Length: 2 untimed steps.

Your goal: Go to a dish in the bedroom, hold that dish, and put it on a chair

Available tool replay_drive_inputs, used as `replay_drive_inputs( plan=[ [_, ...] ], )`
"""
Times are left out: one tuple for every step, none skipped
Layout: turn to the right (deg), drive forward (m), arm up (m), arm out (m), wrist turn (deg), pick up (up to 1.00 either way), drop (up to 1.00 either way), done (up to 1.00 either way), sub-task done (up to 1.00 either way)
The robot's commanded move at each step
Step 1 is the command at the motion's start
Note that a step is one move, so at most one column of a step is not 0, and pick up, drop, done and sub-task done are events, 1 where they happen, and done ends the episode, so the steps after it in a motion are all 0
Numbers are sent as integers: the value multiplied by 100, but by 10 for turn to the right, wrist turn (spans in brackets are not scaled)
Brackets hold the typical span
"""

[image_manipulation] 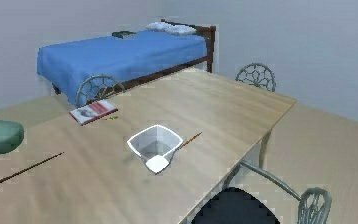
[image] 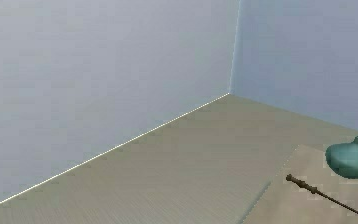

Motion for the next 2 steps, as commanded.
replay_drive_inputs(
  plan=[
    [0, 0, 50, 0, 0, 0, 0, 0, 0],
    [0, 0, 38, 0, 0, 0, 0, 0, 0]
  ],
)
